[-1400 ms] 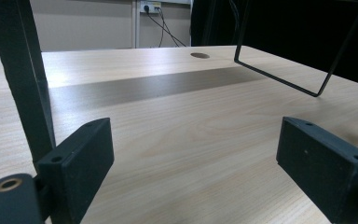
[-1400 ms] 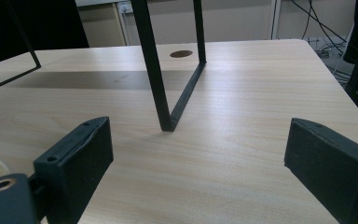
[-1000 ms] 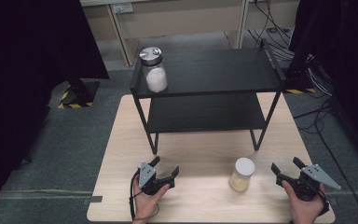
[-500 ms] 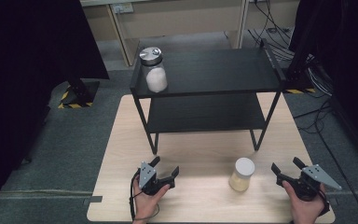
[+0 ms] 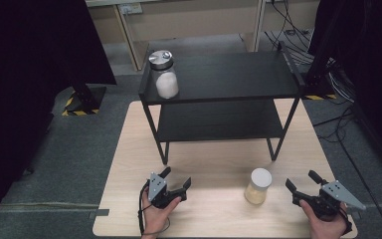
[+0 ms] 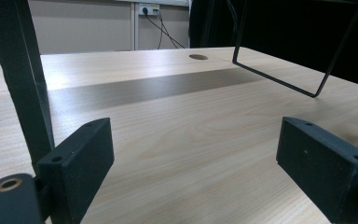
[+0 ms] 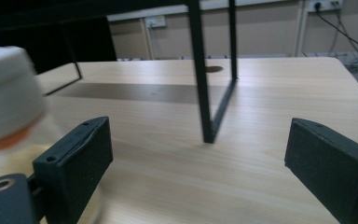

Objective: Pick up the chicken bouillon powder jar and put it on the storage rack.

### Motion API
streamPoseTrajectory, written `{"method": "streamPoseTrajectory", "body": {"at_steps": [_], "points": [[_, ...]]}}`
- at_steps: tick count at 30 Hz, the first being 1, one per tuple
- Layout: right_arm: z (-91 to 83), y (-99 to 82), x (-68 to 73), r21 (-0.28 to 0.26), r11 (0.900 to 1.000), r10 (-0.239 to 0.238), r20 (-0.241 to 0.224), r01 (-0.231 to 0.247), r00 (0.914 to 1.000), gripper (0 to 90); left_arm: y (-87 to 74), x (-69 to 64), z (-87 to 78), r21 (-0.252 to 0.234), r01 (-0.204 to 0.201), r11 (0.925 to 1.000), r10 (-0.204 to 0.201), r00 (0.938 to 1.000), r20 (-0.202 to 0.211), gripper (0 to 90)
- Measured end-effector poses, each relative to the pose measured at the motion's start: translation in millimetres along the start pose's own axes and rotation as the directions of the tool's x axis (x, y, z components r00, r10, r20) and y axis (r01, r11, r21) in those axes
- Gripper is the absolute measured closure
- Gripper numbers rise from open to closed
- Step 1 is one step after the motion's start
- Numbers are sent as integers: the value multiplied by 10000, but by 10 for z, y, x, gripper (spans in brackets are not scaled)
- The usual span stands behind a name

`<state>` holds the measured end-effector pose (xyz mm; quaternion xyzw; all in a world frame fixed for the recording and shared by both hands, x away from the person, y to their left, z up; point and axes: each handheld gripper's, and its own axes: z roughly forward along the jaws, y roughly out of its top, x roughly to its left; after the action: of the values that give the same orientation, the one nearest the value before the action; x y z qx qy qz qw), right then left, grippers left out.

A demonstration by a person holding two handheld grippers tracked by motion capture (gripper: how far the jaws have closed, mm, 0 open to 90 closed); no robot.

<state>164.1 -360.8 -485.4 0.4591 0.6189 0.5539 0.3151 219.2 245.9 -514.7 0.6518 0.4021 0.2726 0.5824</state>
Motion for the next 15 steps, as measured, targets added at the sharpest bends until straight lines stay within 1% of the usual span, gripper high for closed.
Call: {"method": "streamPoseTrajectory", "body": {"at_steps": [3,7,15], "points": [[-18,23,18,-75,9999,-89,-398,86,9992,78,0,2,0,2,13,10000,-13,10000,8,104],[-16,44,34,-117,9998,-193,-887,184,9959,78,-2,0,-1,-9,5,10000,-5,10000,0,104],[12,75,74,106,9982,-562,-1657,588,9846,78,0,6,-2,-3,32,10000,-32,10000,2,104]]}}
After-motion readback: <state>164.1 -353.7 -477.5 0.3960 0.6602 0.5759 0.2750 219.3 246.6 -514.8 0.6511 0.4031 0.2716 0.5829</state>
